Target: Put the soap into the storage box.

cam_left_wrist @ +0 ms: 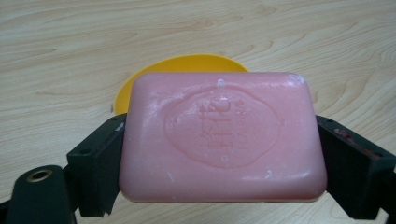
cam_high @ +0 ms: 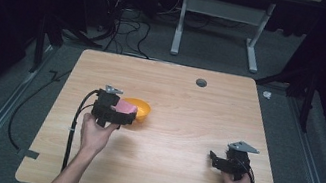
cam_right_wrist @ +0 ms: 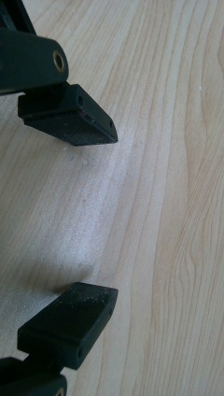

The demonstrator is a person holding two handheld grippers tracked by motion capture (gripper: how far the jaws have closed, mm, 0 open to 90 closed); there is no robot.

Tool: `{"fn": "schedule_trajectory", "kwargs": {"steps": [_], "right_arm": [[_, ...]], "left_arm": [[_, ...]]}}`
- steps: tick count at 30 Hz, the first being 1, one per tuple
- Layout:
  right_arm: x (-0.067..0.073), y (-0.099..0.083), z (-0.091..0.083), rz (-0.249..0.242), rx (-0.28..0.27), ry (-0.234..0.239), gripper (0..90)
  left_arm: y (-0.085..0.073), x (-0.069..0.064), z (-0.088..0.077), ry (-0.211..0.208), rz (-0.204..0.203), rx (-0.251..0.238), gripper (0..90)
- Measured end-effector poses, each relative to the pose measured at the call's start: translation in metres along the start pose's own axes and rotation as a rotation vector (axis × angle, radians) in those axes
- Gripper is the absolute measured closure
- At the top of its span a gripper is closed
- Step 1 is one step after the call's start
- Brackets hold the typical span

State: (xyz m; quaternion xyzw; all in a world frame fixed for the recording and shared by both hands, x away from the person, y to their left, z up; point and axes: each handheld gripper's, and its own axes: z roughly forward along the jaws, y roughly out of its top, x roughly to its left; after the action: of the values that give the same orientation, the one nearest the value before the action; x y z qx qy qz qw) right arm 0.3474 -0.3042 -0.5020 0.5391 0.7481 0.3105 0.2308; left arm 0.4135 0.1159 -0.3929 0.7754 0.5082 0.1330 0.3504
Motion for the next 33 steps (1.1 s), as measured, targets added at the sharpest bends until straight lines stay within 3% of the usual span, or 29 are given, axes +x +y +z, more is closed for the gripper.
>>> {"fn": "schedule_trajectory", "kwargs": {"steps": [33], "right_arm": [[0.0,0.0,0.0,-0.001,0.001,0.0,22.0]], "left_arm": [[0.023,-0.007,0.012,0.006,0.019,0.018,13.6]]}}
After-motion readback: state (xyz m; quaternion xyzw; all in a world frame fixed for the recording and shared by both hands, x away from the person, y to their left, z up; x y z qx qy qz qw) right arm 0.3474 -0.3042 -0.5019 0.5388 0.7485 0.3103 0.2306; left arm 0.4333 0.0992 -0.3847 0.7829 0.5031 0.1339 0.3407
